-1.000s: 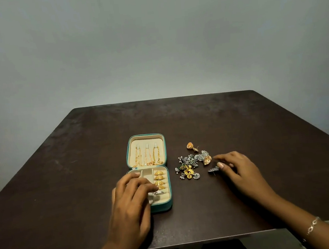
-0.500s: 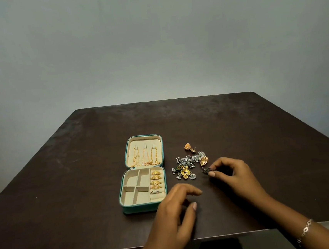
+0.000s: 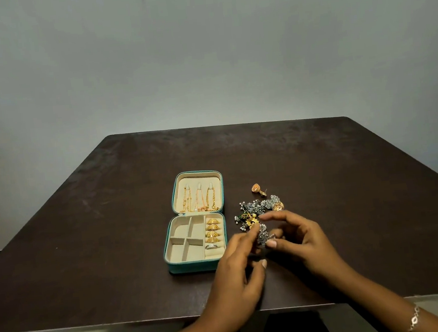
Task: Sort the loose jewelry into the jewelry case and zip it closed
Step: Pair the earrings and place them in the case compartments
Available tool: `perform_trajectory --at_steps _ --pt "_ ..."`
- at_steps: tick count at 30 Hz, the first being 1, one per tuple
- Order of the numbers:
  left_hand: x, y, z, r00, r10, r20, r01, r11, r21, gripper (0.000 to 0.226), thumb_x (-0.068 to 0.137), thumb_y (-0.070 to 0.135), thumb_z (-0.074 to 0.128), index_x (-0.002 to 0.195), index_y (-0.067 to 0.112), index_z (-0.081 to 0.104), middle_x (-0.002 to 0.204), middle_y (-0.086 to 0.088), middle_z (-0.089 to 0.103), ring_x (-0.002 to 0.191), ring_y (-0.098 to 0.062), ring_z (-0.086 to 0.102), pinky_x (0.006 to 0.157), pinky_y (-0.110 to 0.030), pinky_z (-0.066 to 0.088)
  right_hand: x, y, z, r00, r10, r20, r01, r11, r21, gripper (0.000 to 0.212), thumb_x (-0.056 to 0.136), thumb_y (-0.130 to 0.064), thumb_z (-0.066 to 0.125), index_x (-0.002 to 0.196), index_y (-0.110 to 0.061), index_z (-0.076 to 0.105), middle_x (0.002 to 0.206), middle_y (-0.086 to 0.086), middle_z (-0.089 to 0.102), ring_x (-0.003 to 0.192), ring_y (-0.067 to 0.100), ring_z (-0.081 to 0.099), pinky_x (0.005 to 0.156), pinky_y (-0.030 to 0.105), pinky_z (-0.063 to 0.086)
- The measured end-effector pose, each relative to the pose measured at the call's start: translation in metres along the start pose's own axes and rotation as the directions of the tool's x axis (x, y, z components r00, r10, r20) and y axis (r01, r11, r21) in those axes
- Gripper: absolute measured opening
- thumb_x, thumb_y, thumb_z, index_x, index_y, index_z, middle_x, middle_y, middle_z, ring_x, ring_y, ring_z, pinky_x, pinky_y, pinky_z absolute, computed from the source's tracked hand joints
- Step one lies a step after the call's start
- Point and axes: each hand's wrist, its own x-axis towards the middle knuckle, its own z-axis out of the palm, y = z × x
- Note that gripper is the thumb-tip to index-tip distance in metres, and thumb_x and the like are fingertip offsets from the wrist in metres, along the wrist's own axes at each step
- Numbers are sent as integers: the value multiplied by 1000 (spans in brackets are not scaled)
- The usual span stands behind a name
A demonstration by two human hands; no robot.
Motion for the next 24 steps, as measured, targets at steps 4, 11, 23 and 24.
perform_trajectory --at_steps 4,11,23,24 --pt "0 1 0 1000 -23 3 23 1000 -6 54 84 28 47 134 38 30 116 8 51 107 0 51 91 -9 38 -2 -2 2 999 -43 18 44 998 -34 26 72 -6 65 96 -15 70 95 16 69 93 38 63 87 48 49" --pt "0 5 0 997 -74 -38 70 993 -94 51 81 18 48 126 39 37 108 5 55 98 0 54 81 -6 42 -3 -3 1 998 -57 -11 56 996 -69 23 71 -7 65 92 -14 70 90 19 68 85 30 65 79 38 50" --pt "0 5 -2 993 -106 -49 101 990 -102 45 81 18 49 118 43 43 103 1 58 91 -8 58 79 -26 53 -1 -1 0 999 -41 -25 39 996 -75 16 70 -8 67 85 -12 69 83 13 68 78 21 62 69 27 50" --pt "0 5 -2 992 -114 -55 108 989 -100 44 82 18 49 118 43 44 102 1 59 90 -10 59 79 -27 53 -1 -2 1 999 -39 -22 37 997 -64 15 70 -7 68 84 -11 69 82 14 67 77 20 61 68 28 50"
